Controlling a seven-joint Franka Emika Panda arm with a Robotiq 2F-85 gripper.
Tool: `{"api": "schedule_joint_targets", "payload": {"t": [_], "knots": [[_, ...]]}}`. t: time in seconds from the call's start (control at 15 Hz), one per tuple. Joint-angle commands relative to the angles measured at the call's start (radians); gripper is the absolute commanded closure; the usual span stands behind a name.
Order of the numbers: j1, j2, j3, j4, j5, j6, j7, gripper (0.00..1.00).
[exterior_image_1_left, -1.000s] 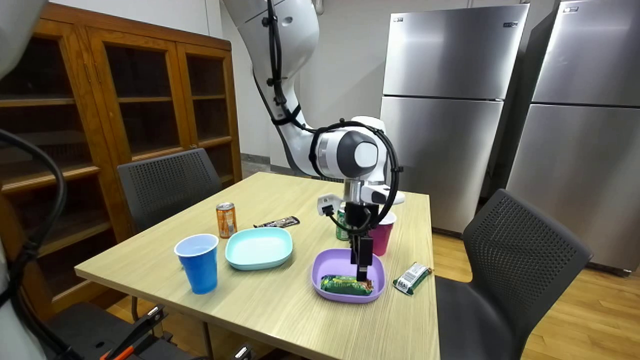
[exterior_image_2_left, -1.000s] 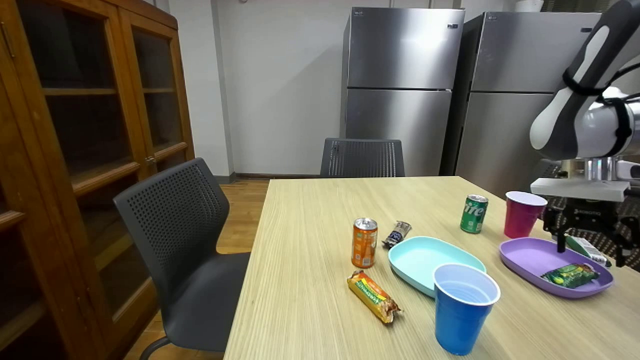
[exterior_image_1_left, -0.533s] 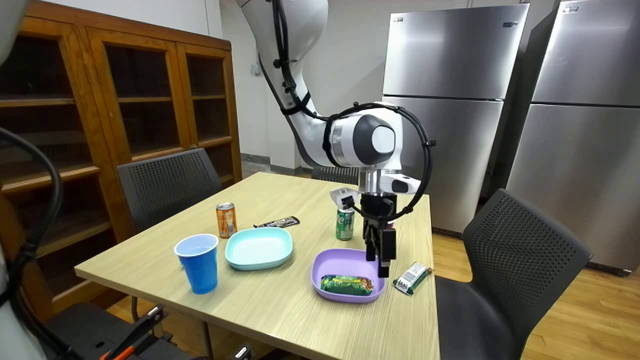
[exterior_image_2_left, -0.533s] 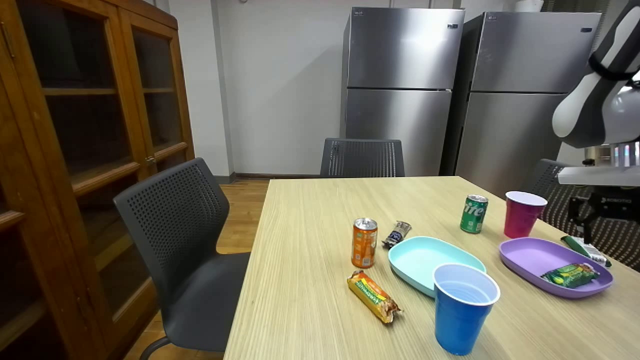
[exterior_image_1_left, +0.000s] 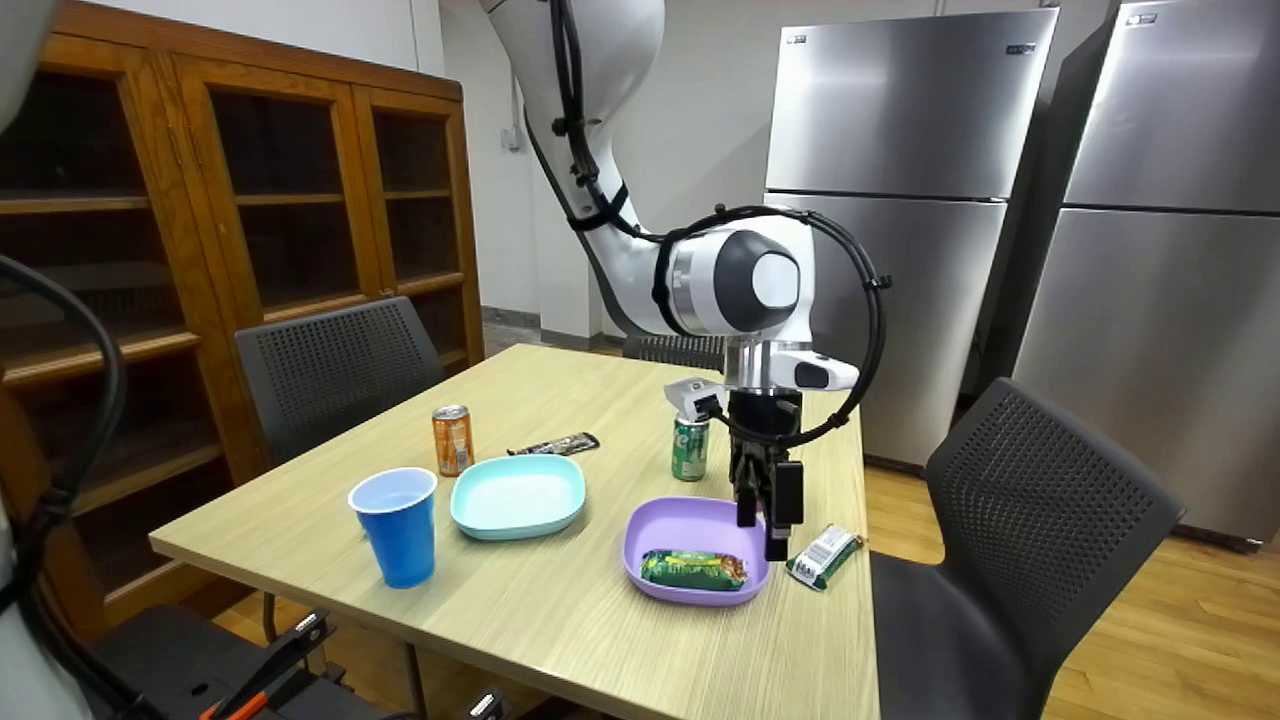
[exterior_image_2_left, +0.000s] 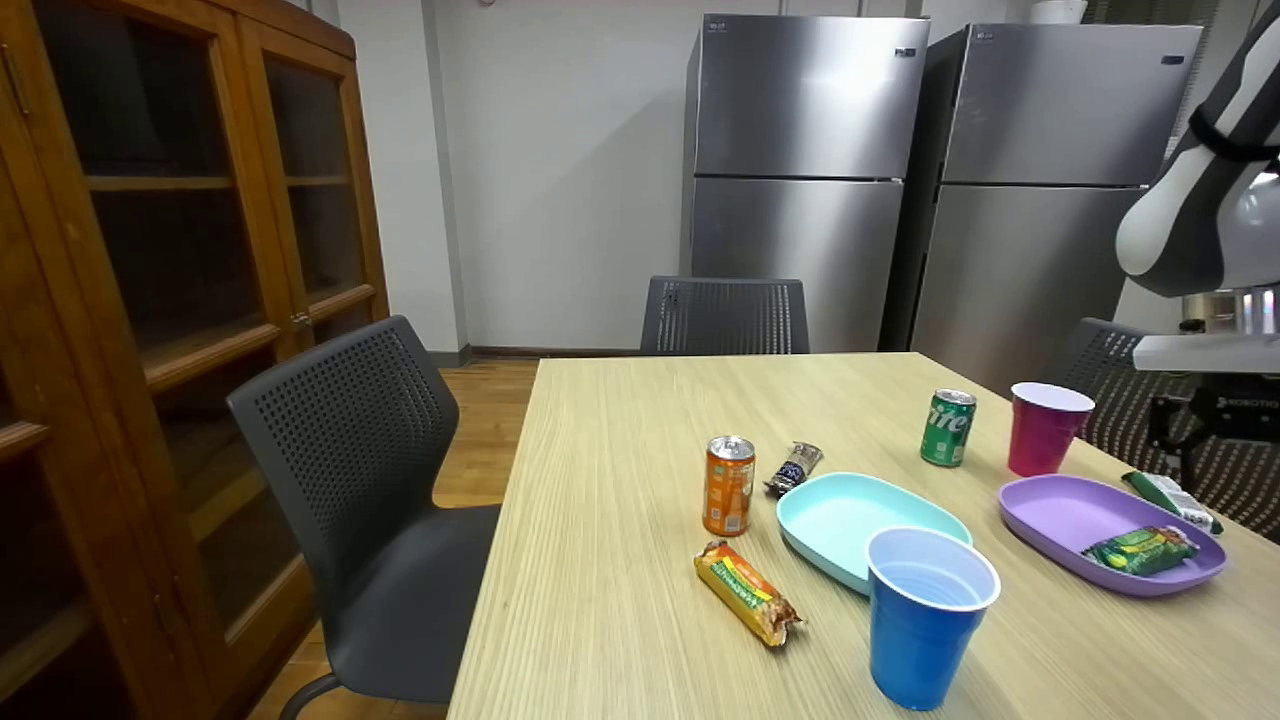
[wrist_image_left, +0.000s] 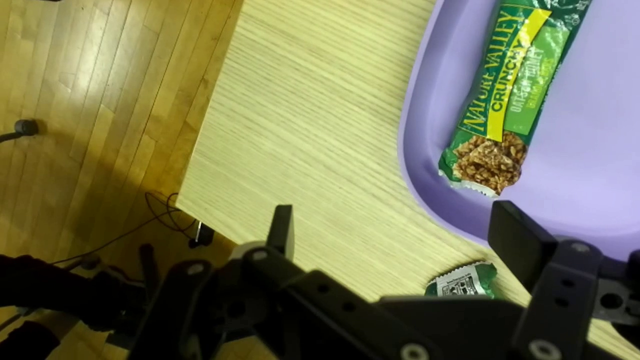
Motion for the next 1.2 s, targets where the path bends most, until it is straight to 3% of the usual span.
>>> {"api": "schedule_joint_targets", "payload": {"t": [0.0,0.47,1.13], "knots": [[-0.006,0.001,0.005,0.003,-0.003,-0.003,0.002,0.0],[-0.015,0.034,0.005,0.043,0.01,0.002,0.007,0.0],[-0.033,0.132,-0.019,0.153,0.002,0.106,-0.011,0.0]]}}
